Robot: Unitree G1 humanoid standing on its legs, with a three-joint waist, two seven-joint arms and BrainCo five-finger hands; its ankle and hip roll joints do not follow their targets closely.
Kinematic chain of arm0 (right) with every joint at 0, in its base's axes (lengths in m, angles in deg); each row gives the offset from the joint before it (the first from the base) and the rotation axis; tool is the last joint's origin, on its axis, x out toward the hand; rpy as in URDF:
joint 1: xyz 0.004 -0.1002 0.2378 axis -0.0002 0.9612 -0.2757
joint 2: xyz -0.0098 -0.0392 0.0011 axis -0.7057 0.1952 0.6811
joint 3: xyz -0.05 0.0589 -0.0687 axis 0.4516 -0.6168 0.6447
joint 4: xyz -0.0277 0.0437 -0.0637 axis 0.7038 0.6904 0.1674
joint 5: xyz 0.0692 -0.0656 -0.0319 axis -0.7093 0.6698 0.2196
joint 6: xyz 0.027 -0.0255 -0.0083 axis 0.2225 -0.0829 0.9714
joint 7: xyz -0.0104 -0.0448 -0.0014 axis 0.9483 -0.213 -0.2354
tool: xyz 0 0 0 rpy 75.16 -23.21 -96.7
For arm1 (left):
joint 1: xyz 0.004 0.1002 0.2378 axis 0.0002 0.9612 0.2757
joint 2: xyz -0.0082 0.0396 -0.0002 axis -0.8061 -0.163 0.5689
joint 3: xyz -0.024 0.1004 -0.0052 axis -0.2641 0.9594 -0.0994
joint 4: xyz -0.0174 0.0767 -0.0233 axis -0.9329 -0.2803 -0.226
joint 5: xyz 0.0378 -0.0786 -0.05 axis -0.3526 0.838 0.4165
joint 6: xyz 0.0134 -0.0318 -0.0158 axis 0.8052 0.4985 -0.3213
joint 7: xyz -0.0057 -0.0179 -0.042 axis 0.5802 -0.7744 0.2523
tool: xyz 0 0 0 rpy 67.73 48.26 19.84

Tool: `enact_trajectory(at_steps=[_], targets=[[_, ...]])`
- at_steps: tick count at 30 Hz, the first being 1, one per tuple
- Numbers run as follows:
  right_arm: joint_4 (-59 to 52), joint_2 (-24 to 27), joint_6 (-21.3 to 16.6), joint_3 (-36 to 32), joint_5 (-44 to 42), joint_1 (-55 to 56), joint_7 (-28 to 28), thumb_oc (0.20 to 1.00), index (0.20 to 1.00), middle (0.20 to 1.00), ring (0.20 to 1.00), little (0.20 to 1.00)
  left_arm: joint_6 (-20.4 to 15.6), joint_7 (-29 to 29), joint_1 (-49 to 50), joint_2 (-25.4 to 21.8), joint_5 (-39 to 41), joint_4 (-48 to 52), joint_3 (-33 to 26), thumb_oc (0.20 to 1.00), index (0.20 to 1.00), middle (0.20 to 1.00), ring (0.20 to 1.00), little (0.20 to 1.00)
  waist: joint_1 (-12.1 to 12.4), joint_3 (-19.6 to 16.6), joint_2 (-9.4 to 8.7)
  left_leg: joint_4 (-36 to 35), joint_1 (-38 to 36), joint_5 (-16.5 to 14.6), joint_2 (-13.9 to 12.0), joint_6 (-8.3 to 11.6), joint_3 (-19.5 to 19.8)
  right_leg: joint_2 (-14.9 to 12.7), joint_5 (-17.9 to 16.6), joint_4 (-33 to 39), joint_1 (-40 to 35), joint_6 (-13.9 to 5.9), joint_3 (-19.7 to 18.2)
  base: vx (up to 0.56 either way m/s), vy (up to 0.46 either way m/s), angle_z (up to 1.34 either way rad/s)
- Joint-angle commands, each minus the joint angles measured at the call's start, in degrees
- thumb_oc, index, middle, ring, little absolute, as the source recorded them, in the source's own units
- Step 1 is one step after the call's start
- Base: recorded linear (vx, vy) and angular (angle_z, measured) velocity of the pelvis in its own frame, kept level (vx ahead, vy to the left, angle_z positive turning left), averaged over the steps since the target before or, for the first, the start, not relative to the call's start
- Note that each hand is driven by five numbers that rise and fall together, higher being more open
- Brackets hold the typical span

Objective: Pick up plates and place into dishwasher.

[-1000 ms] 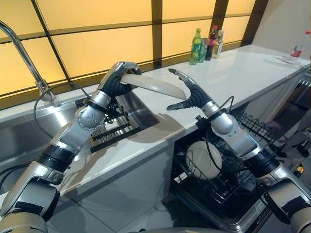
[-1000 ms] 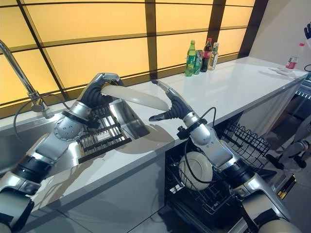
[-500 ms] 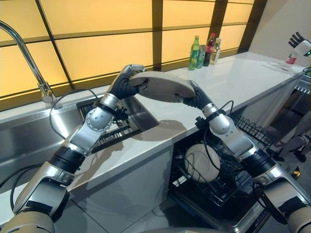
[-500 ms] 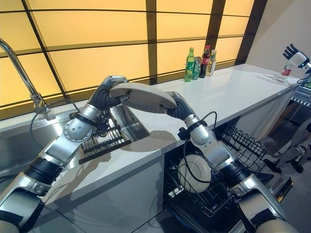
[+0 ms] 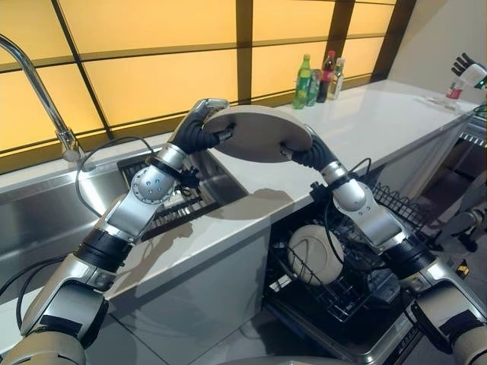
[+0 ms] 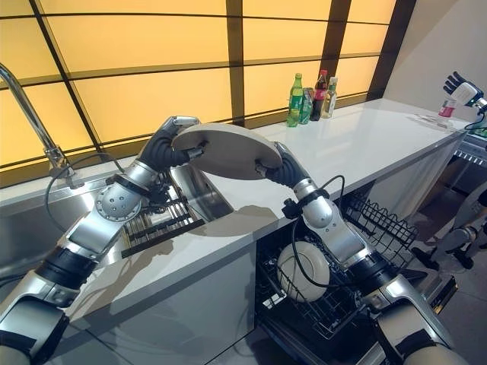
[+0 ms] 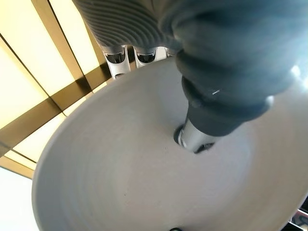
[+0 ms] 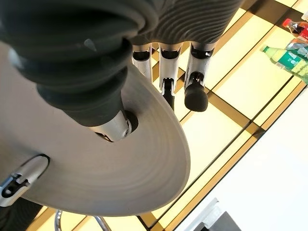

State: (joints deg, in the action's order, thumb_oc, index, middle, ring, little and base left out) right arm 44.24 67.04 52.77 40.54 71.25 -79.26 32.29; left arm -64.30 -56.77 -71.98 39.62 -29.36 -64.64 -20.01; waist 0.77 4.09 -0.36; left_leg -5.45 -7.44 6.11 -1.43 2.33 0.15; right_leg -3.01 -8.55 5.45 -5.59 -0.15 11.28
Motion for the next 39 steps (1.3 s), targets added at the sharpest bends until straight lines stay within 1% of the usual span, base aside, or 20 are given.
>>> enact_trajectory(at_steps=[1, 4, 5, 6, 9, 10, 11, 12, 14, 16, 17, 20, 22, 25, 26, 29, 33, 35, 39], targets=[[-1.41, 1.27, -4.72, -6.92, -2.02, -3.21, 0.83, 0.2, 0.2, 0.2, 0.2, 0.2, -1.97, 0.62, 1.47, -0.31, -1.47, 1.2, -1.6, 1.0, 1.0, 1.0, 1.0, 1.0, 0.46, 0.77, 0.06, 0.47, -1.74, -7.65, 3.44, -2.18, -2.08, -0.49, 7.06, -1.08, -3.24, -4.59, -1.87, 0.02, -0.011, -0.04], [-0.61, 3.85, -4.6, -9.39, 1.68, -0.33, 1.07, 0.2, 0.2, 0.2, 0.2, 0.2, -3.06, 1.83, 4.18, -0.86, -2.15, 1.5, -3.96, 1.0, 1.0, 1.0, 1.0, 1.0, 0.15, 0.86, -0.01, 0.54, -1.78, -7.72, 3.27, -2.1, -2.57, -0.44, 6.93, -1.05, -3.14, -4.68, -2.06, 0.02, -0.016, -0.06], [-0.25, 4.99, -3.66, -10.49, 3.38, 1.08, 1.19, 0.2, 0.2, 0.2, 0.2, 0.2, -3.59, 2.92, 5.53, -1.05, -2.67, 1.93, -4.93, 1.0, 1.0, 1.0, 1.0, 1.0, 0.0, 0.92, -0.1, 0.52, -1.81, -7.72, 3.22, -2.09, -2.68, -0.42, 6.84, -1.04, -3.08, -4.73, -2.16, 0.02, -0.025, -0.1], [0.0, 6.5, -3.49, -12.01, 4.41, 3.01, 1.13, 0.2, 0.2, 0.2, 0.2, 0.2, -3.77, 3.37, 7.4, -1.14, -2.52, 2.9, -6.3, 1.0, 1.0, 1.0, 1.0, 1.0, -0.15, 0.97, -0.2, 0.46, -1.79, -7.73, 3.14, -2.14, -2.81, -0.37, 6.77, -1.0, -2.96, -4.78, -2.29, 0.02, -0.031, -0.11], [1.41, 10.5, -1.74, -16.1, 5.79, 7.28, 2.18, 0.2, 0.2, 0.2, 0.2, 0.2, -3.97, 4.9, 12.52, -1.61, -3.04, 4.92, -9.64, 1.0, 1.0, 1.0, 1.0, 1.0, -0.39, 1.51, -0.46, 0.45, -1.59, -7.74, 2.89, -2.19, -3.18, -0.19, 6.54, -0.99, -2.6, -4.84, -2.61, 0.02, -0.031, -0.11], [2.0, 11.23, -1.48, -16.69, 5.98, 7.65, 2.45, 0.2, 0.2, 0.2, 0.2, 0.2, -3.89, 4.93, 13.31, -1.62, -2.29, 5.21, -10.09, 1.0, 1.0, 1.0, 1.0, 1.0, -0.38, 1.54, -0.47, 0.47, -1.9, -8.37, 2.79, -2.17, -3.16, -0.08, 7.01, -0.91, -2.92, -4.93, -2.69, 0.0, -0.032, -0.06], [2.78, 12.07, -0.68, -17.38, 6.85, 7.95, 3.1, 0.2, 0.2, 0.2, 0.2, 0.2, -3.7, 4.68, 14.09, -1.6, -1.48, 5.46, -10.62, 1.0, 1.0, 1.0, 1.0, 1.0, -0.38, 1.77, -0.61, 0.45, -1.58, -7.81, 2.8, -2.21, -3.3, -0.1, 6.56, -1.01, -2.54, -4.85, -2.72, 0.0, -0.032, -0.05], [4.76, 13.91, 0.29, -18.52, 7.76, 8.31, 4.47, 0.2, 0.2, 0.2, 0.2, 0.2, -4.23, 4.69, 15.54, -1.37, -1.42, 5.43, -11.27, 1.0, 1.0, 1.0, 1.0, 1.0, -0.44, 2.22, -0.67, 0.48, -1.47, -7.85, 2.69, -2.21, -3.46, -0.01, 6.5, -1.14, -2.33, -4.85, -2.86, -0.04, -0.036, -0.06], [6.43, 15.6, 0.97, -19.61, 8.06, 9.08, 5.62, 0.2, 0.2, 0.2, 0.2, 0.2, -4.43, 4.39, 16.87, -1.36, -1.54, 5.93, -11.69, 1.0, 1.0, 1.0, 1.0, 1.0, -0.51, 2.7, -0.68, 0.55, -1.33, -7.91, 2.55, -2.15, -3.65, 0.08, 6.47, -1.28, -2.12, -4.87, -2.96, -0.01, -0.034, -0.09], [8.57, 18.03, 3.4, -22.05, 8.8, 10.97, 7.69, 0.2, 0.2, 0.2, 0.2, 0.2, -4.54, 4.16, 19.51, -1.7, -1.13, 7.52, -12.23, 1.0, 1.0, 1.0, 1.0, 1.0, -0.52, 3.58, -0.65, 0.79, -0.75, -7.89, 2.42, -2.16, -3.7, 0.17, 6.42, -1.71, -1.46, -4.86, -3.06, -0.02, -0.047, -0.11], [9.65, 18.99, 3.85, -22.91, 8.88, 11.52, 8.09, 0.2, 0.2, 0.2, 0.2, 0.2, -4.54, 3.9, 20.24, -1.84, -0.73, 8.11, -12.38, 1.0, 1.0, 1.0, 1.0, 1.0, -0.47, 3.83, -0.56, 0.82, -0.78, -8.44, 2.34, -2.12, -3.59, 0.29, 6.87, -1.76, -1.48, -4.96, -3.08, -0.01, -0.05, -0.11], [14.38, 21.54, 6.09, -23.91, 8.74, 11.94, 8.75, 0.2, 0.2, 0.2, 0.2, 0.2, -5.04, 3.37, 21.64, -2.45, 0.07, 9.16, -12.05, 1.0, 1.0, 1.0, 1.0, 1.0, -0.02, 4.94, -0.56, 0.97, 0.05, -8.2, 2.31, -2.02, -3.55, 0.26, 6.64, -1.88, -0.91, -5.0, -2.85, -0.03, -0.062, -0.05], [17.59, 22.54, 7.86, -23.01, 8.76, 11.98, 9.11, 0.2, 0.2, 0.2, 0.2, 0.2, -4.59, 2.67, 22.21, -2.4, 2.35, 10.48, -11.49, 1.0, 1.0, 1.0, 1.0, 1.0, 0.34, 5.62, -0.71, 1.0, 0.57, -8.03, 2.32, -1.95, -3.44, 0.23, 6.4, -1.75, -0.54, -5.09, -2.75, -0.03, -0.079, -0.02], [22.34, 24.18, 10.32, -21.06, 9.71, 9.79, 8.86, 0.2, 0.2, 0.2, 0.2, 0.2, -4.87, -1.29, 22.22, -2.17, 10.19, 12.03, -10.49, 1.0, 1.0, 1.0, 1.0, 1.0, 0.93, 7.54, -0.24, 1.36, 2.22, -7.6, 2.27, -1.86, -3.33, 0.1, 6.32, -2.19, 0.89, -4.96, -2.47, -0.12, -0.054, 0.03], [24.36, 24.35, 10.48, -20.0, 10.1, 8.72, 9.15, 0.2, 0.2, 0.2, 0.2, 0.2, -4.9, -2.17, 22.11, -1.76, 12.3, 12.42, -9.88, 1.0, 1.0, 1.0, 1.0, 1.0, 1.2, 8.28, 0.02, 1.37, 2.74, -7.42, 2.3, -1.83, -3.25, 0.07, 6.18, -2.19, 1.3, -4.89, -2.26, -0.15, -0.049, -0.01], [28.75, 24.12, 13.38, -16.55, 9.14, 5.33, 8.98, 0.2, 0.2, 0.2, 0.2, 0.2, -4.12, -4.02, 22.15, -0.43, 18.04, 13.45, -8.44, 1.0, 1.0, 1.0, 1.0, 1.0, 1.92, 10.08, 0.49, 1.28, 3.82, -7.03, 2.4, -1.66, -2.94, -0.01, 5.72, -1.72, 2.01, -4.78, -1.87, -0.11, -0.063, 0.03], [36.34, 23.21, 16.68, -12.21, 7.33, -1.41, 8.58, 0.2, 0.2, 0.2, 0.2, 0.2, -6.11, -4.07, 20.84, 0.77, 21.32, 14.0, -6.65, 1.0, 1.0, 1.0, 1.0, 1.0, 2.95, 13.36, 1.71, 1.46, 6.29, -6.16, 2.49, -1.49, -2.22, -0.23, 5.55, -2.05, 3.99, -4.43, -1.21, -0.15, -0.062, 0.05], [41.75, 22.58, 16.97, -9.65, 7.11, -6.1, 7.84, 0.2, 0.2, 0.2, 0.2, 0.2, -6.44, -3.32, 18.99, 1.15, 22.44, 13.73, -5.8, 1.0, 1.0, 1.0, 1.0, 1.0, 3.43, 15.03, 2.58, 1.45, 7.72, -5.54, 2.64, -1.42, -1.67, -0.24, 5.4, -2.31, 5.26, -4.22, -0.84, -0.16, -0.045, 0.06], [47.35, 21.38, 17.95, -5.34, 6.65, -12.04, 6.96, 0.2, 0.2, 0.2, 0.2, 0.2, -6.58, -1.99, 16.96, 1.31, 22.62, 13.47, -4.53, 1.0, 1.0, 1.0, 1.0, 1.0, 4.13, 16.92, 3.7, 1.47, 9.47, -4.75, 2.66, -1.1, -1.24, -0.41, 5.13, -2.4, 6.67, -3.98, 0.27, -0.08, -0.045, 0.06]])
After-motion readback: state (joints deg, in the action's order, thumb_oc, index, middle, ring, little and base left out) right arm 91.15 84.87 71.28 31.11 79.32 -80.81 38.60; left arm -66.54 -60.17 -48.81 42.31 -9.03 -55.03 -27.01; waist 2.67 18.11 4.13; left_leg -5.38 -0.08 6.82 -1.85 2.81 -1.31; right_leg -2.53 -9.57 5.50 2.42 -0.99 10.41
